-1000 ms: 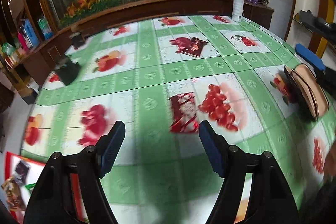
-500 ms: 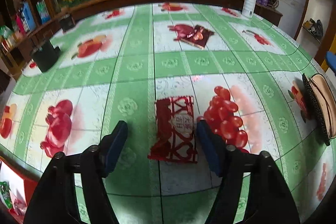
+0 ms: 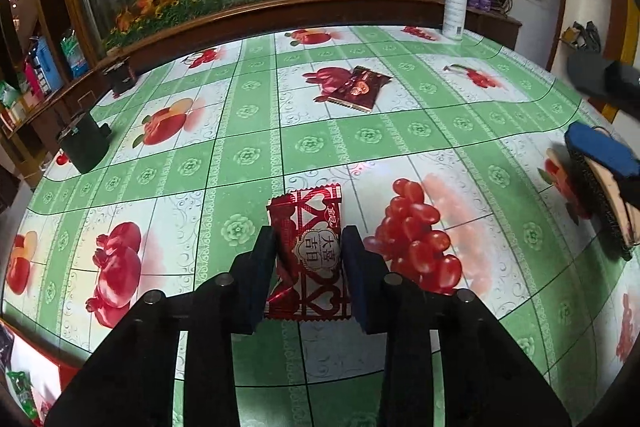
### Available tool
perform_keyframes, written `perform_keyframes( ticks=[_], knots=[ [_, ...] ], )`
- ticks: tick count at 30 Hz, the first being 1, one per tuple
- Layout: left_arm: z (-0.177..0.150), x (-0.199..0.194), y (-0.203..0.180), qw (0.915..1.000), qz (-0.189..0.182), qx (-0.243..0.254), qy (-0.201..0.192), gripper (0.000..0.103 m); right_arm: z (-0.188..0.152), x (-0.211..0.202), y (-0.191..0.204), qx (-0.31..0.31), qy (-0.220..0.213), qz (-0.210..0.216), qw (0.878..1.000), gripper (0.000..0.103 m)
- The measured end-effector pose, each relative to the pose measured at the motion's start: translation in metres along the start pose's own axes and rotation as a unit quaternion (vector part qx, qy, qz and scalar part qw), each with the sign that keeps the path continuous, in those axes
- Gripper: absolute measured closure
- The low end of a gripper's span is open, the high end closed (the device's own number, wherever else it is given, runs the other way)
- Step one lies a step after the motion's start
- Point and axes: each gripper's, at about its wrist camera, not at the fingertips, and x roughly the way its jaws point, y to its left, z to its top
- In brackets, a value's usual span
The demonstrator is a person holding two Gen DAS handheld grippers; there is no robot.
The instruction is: Organize snacks
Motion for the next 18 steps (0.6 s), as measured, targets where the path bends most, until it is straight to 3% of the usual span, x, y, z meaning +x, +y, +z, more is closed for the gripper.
perform_keyframes(
  ticks=[18],
  knots=[
    [0.001, -0.023, 0.009, 0.9989, -0.014, -0.013, -0.043, 0.073, -0.012, 0.021, -0.005, -0.014, 0.022, -0.053, 0.998, 0.041]
  ],
)
